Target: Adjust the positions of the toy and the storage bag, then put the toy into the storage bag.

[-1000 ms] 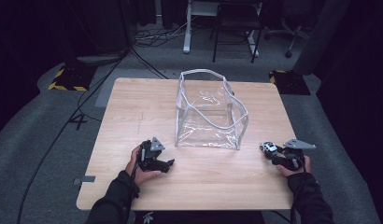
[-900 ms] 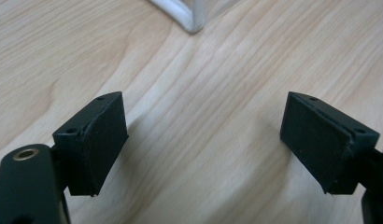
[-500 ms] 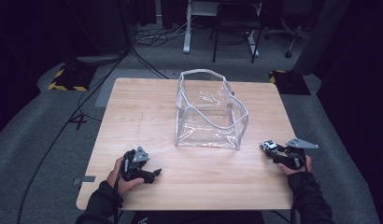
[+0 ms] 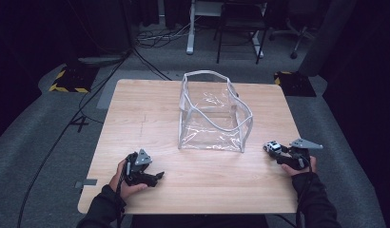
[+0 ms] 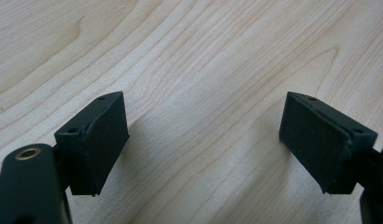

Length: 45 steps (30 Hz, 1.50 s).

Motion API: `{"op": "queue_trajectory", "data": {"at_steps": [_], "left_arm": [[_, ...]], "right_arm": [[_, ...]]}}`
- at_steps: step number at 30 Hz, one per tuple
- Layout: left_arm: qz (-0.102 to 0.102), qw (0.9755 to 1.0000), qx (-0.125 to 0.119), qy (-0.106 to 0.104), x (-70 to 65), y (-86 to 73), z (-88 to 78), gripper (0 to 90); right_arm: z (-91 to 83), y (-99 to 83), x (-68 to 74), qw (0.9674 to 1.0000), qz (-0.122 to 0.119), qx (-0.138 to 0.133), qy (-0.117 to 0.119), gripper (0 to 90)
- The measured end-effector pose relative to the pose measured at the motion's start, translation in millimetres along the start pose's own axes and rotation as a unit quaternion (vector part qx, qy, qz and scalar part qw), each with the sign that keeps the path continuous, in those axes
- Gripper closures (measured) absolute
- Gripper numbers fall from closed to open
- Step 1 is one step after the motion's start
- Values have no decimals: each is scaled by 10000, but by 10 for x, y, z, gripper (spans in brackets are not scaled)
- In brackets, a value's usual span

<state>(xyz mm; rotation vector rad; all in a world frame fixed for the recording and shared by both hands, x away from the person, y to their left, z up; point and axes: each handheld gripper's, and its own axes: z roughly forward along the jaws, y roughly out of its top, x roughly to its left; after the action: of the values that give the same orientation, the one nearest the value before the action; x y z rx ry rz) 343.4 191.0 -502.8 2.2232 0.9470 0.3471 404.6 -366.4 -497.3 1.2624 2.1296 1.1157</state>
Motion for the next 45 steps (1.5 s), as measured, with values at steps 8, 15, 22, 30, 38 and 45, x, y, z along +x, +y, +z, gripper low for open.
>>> {"op": "queue_trajectory", "data": {"at_steps": [8, 15, 22, 30, 38, 45], "left_arm": [[19, 10000, 9, 2, 2, 2, -1, 159], [2, 10000, 35, -19, 3, 4, -2, 158], [3, 10000, 41, -37, 6, 6, 0, 156], [-7, 10000, 10, -21, 5, 16, 15, 154], [2, 10000, 37, 0, 10, 25, 14, 154], [5, 10000, 33, 2, 10, 26, 15, 154]], "right_arm": [[-60, 173, 37, 9996, -52, -278, 20, 478], [-47, 233, 73, 9994, -255, -236, 30, 478], [-113, 321, 98, 9990, -188, -394, 57, 478], [-149, 475, 88, 9984, -225, -511, 76, 478], [-226, 659, 75, 9975, -223, -658, 121, 478], [-320, 882, 50, 9961, -334, -807, 117, 478]]}}
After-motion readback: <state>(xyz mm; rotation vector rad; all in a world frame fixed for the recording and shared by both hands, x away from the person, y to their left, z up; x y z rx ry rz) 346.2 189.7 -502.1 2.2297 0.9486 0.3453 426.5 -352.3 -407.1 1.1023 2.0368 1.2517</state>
